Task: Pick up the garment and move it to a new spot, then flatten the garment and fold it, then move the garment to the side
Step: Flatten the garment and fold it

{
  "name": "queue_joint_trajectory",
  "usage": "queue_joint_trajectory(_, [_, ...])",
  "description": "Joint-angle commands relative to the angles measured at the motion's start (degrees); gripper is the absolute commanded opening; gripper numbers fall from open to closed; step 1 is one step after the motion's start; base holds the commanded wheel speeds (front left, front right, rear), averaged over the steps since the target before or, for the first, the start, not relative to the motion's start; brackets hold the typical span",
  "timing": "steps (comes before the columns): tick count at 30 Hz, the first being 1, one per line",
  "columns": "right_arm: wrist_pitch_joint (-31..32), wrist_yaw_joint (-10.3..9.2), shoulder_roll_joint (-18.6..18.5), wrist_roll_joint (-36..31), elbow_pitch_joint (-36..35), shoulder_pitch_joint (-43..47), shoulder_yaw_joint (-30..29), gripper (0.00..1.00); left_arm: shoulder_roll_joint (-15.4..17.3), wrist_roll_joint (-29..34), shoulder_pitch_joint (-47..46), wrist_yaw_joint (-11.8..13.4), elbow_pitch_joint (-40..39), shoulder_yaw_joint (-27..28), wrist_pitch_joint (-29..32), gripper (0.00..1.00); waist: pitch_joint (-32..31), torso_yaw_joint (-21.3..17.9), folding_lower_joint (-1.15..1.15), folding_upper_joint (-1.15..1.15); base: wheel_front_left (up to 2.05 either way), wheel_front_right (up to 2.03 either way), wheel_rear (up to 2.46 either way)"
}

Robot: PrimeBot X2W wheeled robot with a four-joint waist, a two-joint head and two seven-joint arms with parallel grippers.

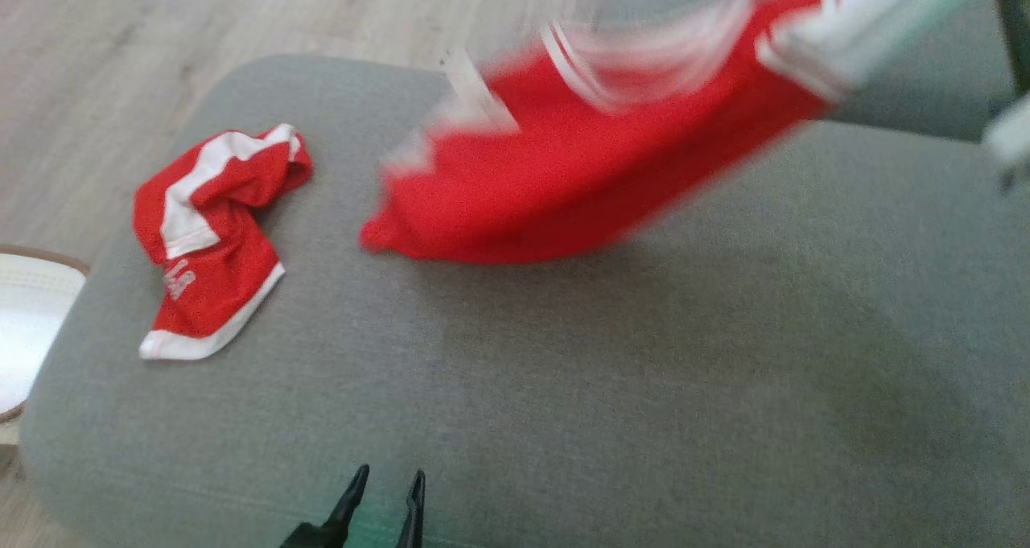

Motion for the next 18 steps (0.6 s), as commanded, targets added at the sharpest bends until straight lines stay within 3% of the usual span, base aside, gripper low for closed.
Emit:
queue_joint_trajectory(1, [-0.2, -0.04, -1.0, 1.7, -1.8, 5.1, -3.3, 0.0, -0.2, 0.2, -3.6, -0.3, -1.8, 2.3, -0.3, 1.0, 2.4, -2.2, -0.01, 0.0, 0.0, 0.0, 0.0])
queue_joint_trajectory(10, [-0.2, -0.04, 5.5, 1.9, -6.7, 29.4, -13.8, 0.0, -0.2, -0.1, -6.2, -0.6, -2.5, 4.1, -0.3, 1.0, 4.1, -7.7, -0.01, 0.0, 0.0, 0.0, 0.0])
queue_joint_trajectory(12, [-0.2, -0.04, 7.1, 1.3, -8.3, 32.4, -15.1, 1.0, -0.2, -0.4, -6.9, -0.6, -2.8, 4.4, -0.3, 1.0, 4.0, -9.1, -0.01, 0.0, 0.0, 0.0, 0.0])
queue_joint_trajectory(18, [-0.2, -0.04, 11.9, 0.9, -10.0, 36.6, -18.4, 1.0, -0.2, -1.0, -8.9, -0.2, -3.3, 5.4, -0.3, 1.0, 4.7, -12.4, -0.01, 0.0, 0.0, 0.0, 0.0])
